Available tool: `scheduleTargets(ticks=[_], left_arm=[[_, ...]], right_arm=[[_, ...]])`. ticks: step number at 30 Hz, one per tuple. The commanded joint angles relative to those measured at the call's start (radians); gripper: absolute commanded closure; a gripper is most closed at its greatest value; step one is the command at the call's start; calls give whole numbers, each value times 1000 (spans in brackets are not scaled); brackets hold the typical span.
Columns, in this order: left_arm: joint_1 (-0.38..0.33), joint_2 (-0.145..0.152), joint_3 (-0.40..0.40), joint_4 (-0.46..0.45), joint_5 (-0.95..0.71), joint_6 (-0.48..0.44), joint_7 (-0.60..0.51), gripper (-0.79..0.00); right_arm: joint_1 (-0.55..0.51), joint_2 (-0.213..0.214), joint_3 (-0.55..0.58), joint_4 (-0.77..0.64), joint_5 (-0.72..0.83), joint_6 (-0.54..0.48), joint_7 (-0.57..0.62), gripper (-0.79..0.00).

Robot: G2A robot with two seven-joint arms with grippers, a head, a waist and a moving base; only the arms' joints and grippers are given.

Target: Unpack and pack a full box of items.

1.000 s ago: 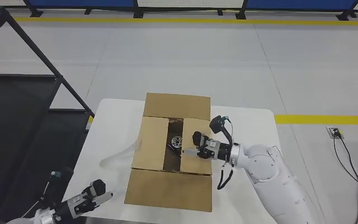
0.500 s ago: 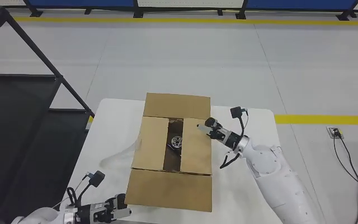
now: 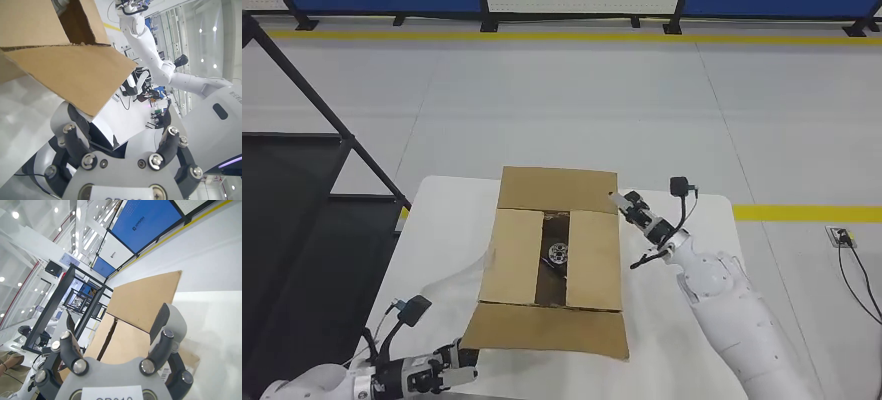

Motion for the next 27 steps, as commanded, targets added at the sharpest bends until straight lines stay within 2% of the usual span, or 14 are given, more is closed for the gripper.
scheduleTargets(ticks=[1, 8, 19, 27], left_arm=[[-4, 1, 2, -7, -3, 5, 17, -785], [-35, 5, 22, -24, -2, 29, 74, -785], [-81, 7, 60, -21, 120, 52, 220, -785], [-111, 6, 98, -22, 219, 93, 342, -785]], right_arm=[[18, -5, -11, 22, -18, 37, -13, -785], [101, -33, -51, 177, 32, 52, 14, -785], [225, -71, -58, 426, 307, -220, 310, -785], [244, -66, -30, 465, 413, -358, 446, -785]])
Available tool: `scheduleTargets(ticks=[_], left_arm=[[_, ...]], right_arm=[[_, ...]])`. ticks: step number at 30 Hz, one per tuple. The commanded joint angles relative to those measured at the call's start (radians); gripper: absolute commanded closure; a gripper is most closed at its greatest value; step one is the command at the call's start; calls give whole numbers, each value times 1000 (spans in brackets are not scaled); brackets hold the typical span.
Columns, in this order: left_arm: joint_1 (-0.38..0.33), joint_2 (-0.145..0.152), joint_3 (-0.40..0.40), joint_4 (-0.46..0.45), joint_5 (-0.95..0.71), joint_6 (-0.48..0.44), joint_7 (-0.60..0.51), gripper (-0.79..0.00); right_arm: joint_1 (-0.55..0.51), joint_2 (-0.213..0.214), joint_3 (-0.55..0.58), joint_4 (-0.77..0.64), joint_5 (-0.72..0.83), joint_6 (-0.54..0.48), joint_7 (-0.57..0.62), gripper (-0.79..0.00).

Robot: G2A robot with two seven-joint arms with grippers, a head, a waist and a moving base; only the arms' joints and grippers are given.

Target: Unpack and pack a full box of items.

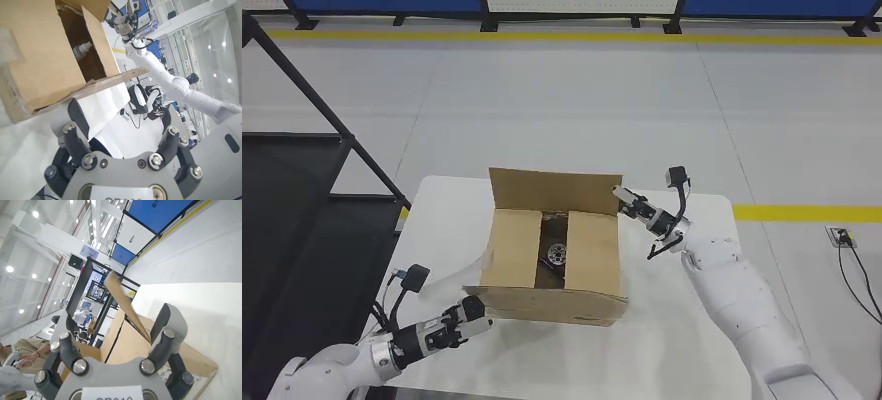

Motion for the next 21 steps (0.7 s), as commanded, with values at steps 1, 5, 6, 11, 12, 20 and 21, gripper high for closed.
scheduleTargets(ticks=[1, 5, 6, 11, 12, 20, 21], left_arm=[[-4, -1, 6, -3, 40, 16, 50, -785], [-1, -5, 37, -27, 186, 38, 170, -785], [-1, -6, 47, -31, 212, 43, 192, -785], [-10, -11, 99, -42, 313, 56, 269, -785], [-13, -12, 108, -41, 322, 62, 279, -785], [-53, -18, 165, -31, 373, 101, 336, -785], [-59, -19, 173, -30, 380, 105, 341, -785]], right_arm=[[-2, 5, 9, -3, 25, -27, 42, -785], [-1, 19, 21, -30, 48, -34, 137, -785], [-1, 23, 26, -43, 53, -32, 157, -785], [-20, 45, 40, -137, 45, 5, 234, -785], [-28, 50, 42, -163, 42, 22, 247, -785], [-110, 83, 58, -401, -28, 274, 288, -785], [-122, 85, 55, -435, -46, 314, 288, -785]])
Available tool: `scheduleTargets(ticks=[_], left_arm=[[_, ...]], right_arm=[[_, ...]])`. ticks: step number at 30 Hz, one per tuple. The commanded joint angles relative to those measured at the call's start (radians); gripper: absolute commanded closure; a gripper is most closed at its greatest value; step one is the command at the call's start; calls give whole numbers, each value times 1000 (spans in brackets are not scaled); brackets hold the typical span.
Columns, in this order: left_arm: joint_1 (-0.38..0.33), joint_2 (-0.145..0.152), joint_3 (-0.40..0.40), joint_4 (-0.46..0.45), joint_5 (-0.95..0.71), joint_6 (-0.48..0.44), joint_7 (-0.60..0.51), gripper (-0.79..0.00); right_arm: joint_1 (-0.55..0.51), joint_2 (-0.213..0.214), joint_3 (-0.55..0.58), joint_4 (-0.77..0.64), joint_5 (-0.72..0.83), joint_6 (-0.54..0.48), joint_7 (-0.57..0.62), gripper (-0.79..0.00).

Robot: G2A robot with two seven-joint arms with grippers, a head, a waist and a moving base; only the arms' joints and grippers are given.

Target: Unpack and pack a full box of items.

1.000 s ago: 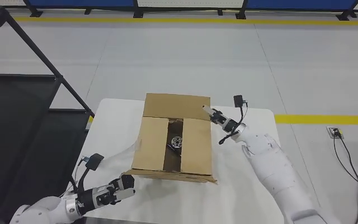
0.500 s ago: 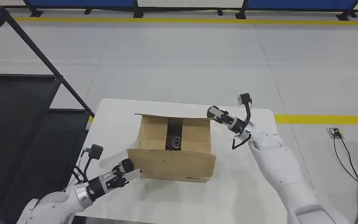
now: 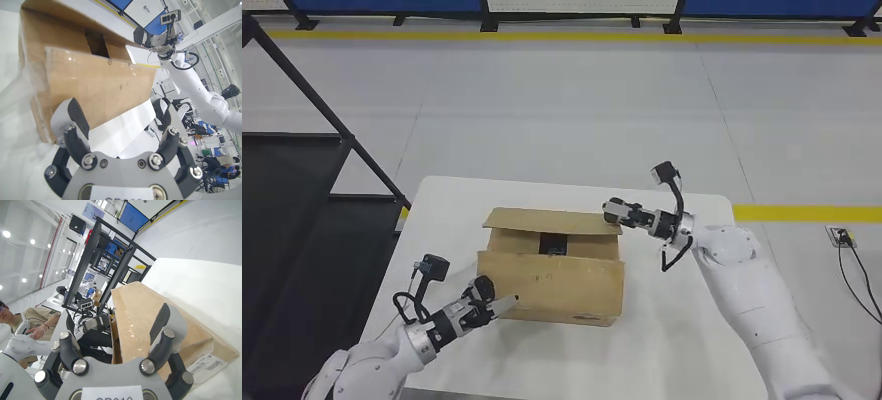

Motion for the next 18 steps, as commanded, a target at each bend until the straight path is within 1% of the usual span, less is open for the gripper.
scheduleTargets(ticks=[1, 6, 8, 13, 18], left_arm=[[-11, -2, 15, 1, 16, 8, 11, -785], [-40, -6, 55, 7, 61, 20, 34, -785], [-52, -8, 72, 12, 80, 26, 45, -785], [-85, -13, 111, 37, 114, 39, 61, -785], [-116, -18, 143, 64, 137, 46, 71, -785]], right_arm=[[-23, 5, -3, -73, -34, 84, -6, -785], [-77, 15, -8, -211, -87, 270, -28, -785], [-95, 17, -11, -254, -91, 321, -31, -785], [-128, 22, -14, -326, -92, 396, -43, -785], [-155, 28, -6, -371, -70, 408, -20, -785]])
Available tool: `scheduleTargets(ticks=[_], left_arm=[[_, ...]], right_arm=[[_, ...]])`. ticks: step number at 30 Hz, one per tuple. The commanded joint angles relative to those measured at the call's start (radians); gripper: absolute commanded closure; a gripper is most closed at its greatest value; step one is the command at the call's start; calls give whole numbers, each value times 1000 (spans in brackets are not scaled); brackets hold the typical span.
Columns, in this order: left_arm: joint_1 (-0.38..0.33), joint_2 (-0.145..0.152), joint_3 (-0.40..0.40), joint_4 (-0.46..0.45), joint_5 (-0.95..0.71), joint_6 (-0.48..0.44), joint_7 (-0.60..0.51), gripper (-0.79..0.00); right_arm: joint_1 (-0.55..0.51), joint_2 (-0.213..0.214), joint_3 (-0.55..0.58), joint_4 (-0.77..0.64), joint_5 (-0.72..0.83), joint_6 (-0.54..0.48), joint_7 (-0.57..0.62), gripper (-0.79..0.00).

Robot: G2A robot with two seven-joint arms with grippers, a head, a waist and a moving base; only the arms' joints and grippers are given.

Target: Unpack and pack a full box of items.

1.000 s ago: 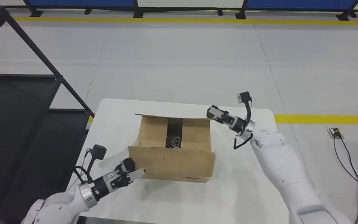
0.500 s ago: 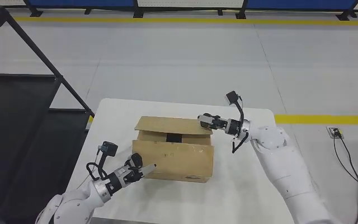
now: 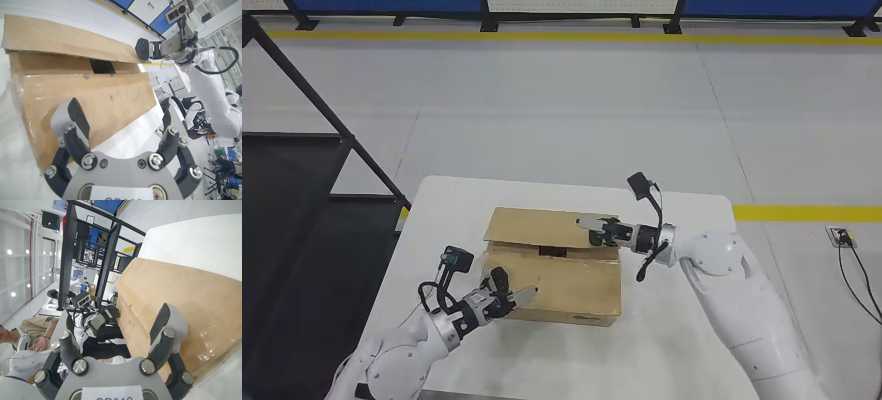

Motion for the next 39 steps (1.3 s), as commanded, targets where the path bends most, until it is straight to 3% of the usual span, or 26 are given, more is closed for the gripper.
scheduleTargets(ticks=[1, 11, 18, 24, 35, 39], left_arm=[[-8, -1, 9, 7, 4, 1, 3, -785], [-24, -5, 17, 11, 1, 0, 13, -785], [-2, -2, -39, -26, -21, 1, 61, -785], [45, 2, -149, -50, -72, 18, 145, -785], [213, 10, -451, -42, -223, 30, 232, -785], [218, 11, -462, -45, -220, 22, 230, -785]], right_arm=[[-15, 3, 6, -17, 12, -8, 11, -785], [-74, 13, 14, -27, 33, -14, 11, -785], [-73, 13, 5, 19, 72, -48, 19, -785], [-76, 13, 1, 46, 100, -78, 25, -785], [-81, 15, -2, 62, 111, -115, 25, -785], [-81, 15, -2, 62, 111, -115, 25, -785]])
